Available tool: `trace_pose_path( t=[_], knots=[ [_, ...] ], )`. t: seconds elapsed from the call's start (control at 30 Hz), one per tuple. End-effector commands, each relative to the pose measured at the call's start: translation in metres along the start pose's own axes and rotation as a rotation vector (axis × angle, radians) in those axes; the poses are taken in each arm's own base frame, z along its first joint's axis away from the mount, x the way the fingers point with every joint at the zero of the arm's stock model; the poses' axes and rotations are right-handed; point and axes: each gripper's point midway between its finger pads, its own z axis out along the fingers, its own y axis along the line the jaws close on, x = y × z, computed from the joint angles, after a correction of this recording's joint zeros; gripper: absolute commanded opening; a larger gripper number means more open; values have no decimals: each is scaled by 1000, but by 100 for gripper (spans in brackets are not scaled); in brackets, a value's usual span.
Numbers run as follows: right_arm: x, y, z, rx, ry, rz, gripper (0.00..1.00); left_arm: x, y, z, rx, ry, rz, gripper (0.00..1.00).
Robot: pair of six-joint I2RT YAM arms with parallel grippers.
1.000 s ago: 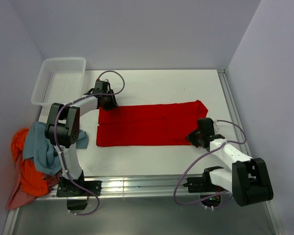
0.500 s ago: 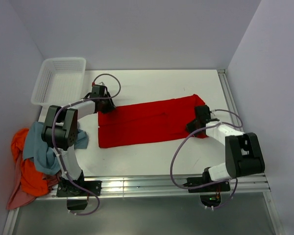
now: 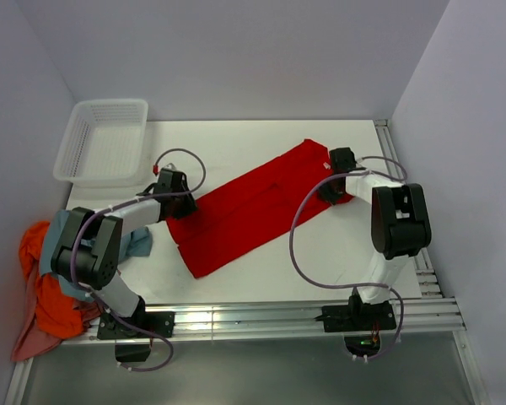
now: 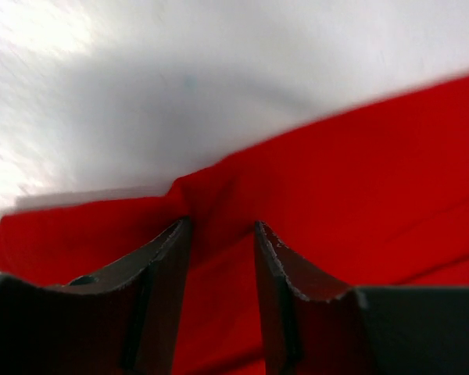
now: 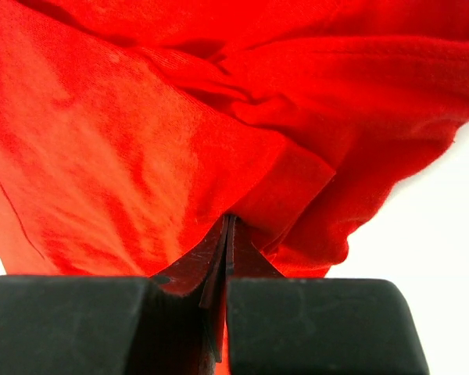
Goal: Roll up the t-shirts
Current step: Fold the tshirt
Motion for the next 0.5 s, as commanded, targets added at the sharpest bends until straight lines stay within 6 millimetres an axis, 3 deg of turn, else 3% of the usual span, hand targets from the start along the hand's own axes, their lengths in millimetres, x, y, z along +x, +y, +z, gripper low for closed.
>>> trace_pose_path(
  t=[0.0, 0.17, 0.23, 0.27, 0.33, 0.37, 0.47],
  knots=[
    [-16, 19, 10, -1, -13, -41, 0, 44, 4, -15, -31, 74, 7, 44],
    [-36, 51, 18, -30, -26, -79, 0, 85, 2, -27, -17, 127, 44, 44],
    [-40, 53, 27, -9, -35, -102, 0, 100, 9, -30, -24, 150, 52, 44],
    [-48, 65, 25, -27, -50, -109, 0, 104, 7, -32, -11, 152, 53, 44],
    [-51, 66, 37, -1, -49, -144, 0, 116, 16, -35, -20, 173, 55, 44],
    [-61, 79, 33, -11, -67, -153, 0, 121, 16, -37, -15, 181, 56, 44],
    [-70, 91, 43, -9, -70, -191, 0, 134, 17, -46, -4, 200, 63, 44]
  ],
)
